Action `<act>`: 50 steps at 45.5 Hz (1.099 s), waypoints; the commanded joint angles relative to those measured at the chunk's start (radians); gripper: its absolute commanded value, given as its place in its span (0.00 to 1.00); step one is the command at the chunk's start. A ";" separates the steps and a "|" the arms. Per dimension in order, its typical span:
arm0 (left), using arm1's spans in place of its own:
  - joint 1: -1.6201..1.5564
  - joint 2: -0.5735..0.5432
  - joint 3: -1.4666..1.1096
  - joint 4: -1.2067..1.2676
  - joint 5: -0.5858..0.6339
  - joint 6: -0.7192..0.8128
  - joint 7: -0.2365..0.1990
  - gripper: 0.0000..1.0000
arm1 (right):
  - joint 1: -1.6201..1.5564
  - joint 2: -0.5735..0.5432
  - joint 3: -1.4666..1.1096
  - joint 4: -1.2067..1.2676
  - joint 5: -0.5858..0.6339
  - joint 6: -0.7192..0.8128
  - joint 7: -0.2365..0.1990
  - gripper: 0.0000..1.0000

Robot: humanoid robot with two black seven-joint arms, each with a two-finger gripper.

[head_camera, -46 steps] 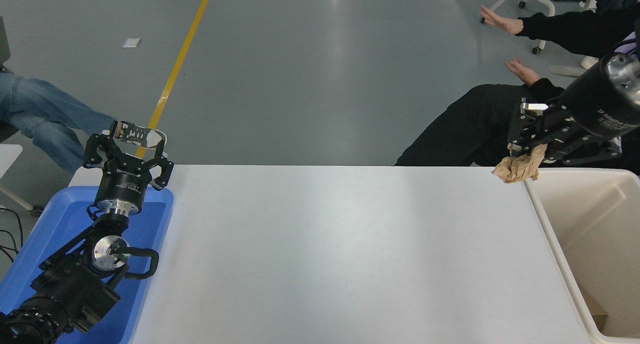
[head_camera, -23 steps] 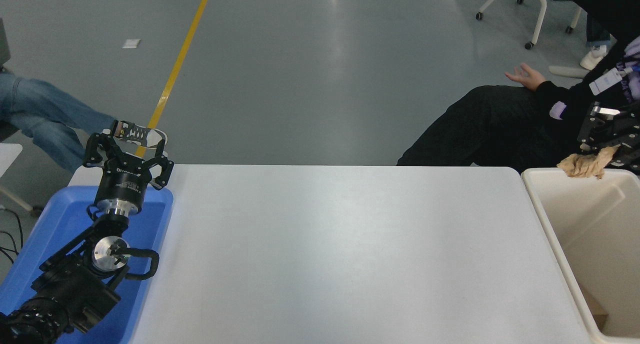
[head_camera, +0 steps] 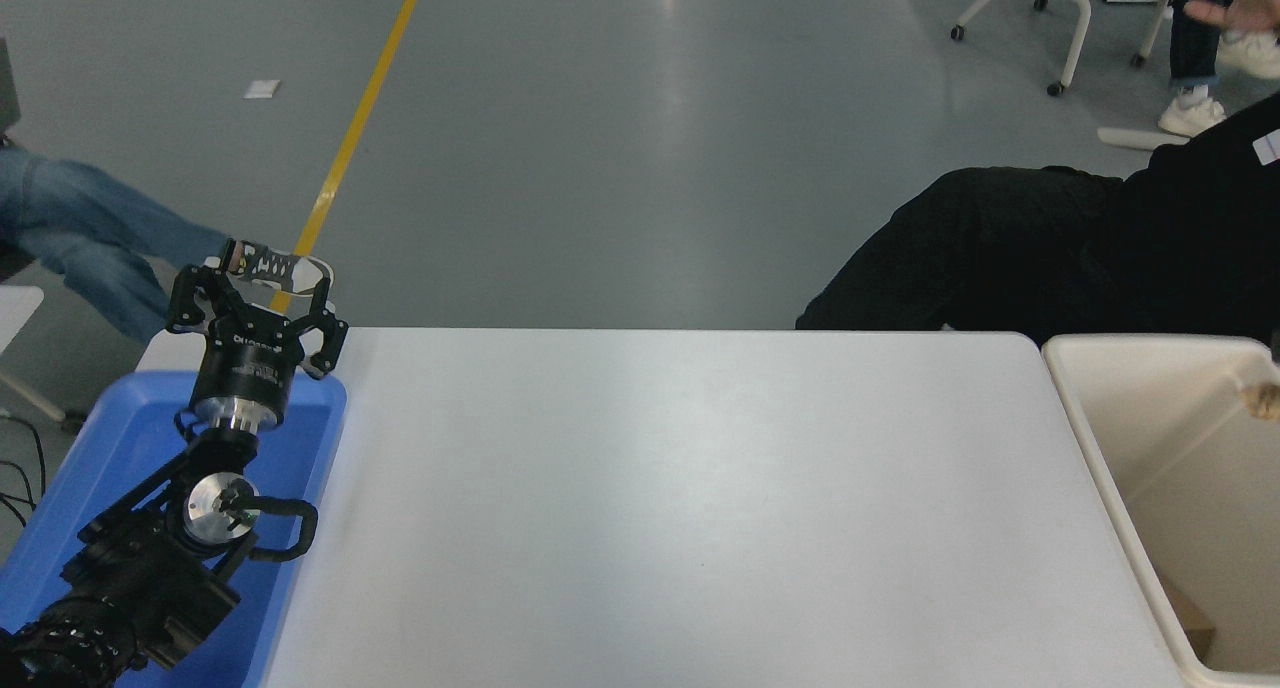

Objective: Pick up paper ball place in dustbin

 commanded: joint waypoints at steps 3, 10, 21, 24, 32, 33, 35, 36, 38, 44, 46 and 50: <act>0.000 0.000 0.000 0.000 0.000 0.000 0.000 0.99 | -0.386 0.078 0.189 -0.389 0.001 -0.068 0.000 0.00; 0.000 -0.001 0.000 0.000 0.000 0.000 0.000 0.99 | -0.561 0.181 0.229 -0.597 0.005 -0.110 0.000 0.00; 0.000 0.000 0.000 0.000 0.000 0.000 0.000 0.99 | -0.633 0.255 0.277 -0.631 0.003 -0.188 -0.009 0.00; 0.000 -0.001 0.000 0.000 0.000 0.000 0.000 0.99 | -0.642 0.264 0.277 -0.632 0.001 -0.196 -0.009 0.00; 0.000 -0.001 -0.002 0.000 0.000 0.000 0.000 0.99 | -0.647 0.269 0.300 -0.631 0.008 -0.197 -0.009 0.00; 0.000 -0.001 0.000 0.000 0.000 0.000 0.000 0.99 | -0.647 0.267 0.301 -0.631 0.008 -0.197 -0.009 0.00; 0.000 0.000 -0.002 0.000 0.000 0.000 0.000 0.99 | -0.644 0.264 0.304 -0.632 0.008 -0.202 -0.009 0.05; 0.000 0.000 -0.002 0.000 0.000 0.000 0.000 0.99 | -0.641 0.261 0.304 -0.632 0.006 -0.206 -0.008 0.26; 0.000 0.000 0.000 0.000 0.000 0.000 0.000 0.99 | -0.635 0.257 0.307 -0.632 0.006 -0.226 -0.008 0.69; 0.000 0.000 -0.002 0.000 0.000 0.000 0.000 0.99 | -0.635 0.261 0.310 -0.629 0.008 -0.297 -0.008 0.89; 0.000 0.000 0.000 0.000 -0.002 0.000 0.000 0.99 | -0.638 0.264 0.310 -0.626 0.008 -0.303 -0.008 0.89; 0.000 0.000 0.000 0.000 0.000 0.000 0.000 0.99 | -0.638 0.266 0.312 -0.623 0.008 -0.305 -0.008 0.89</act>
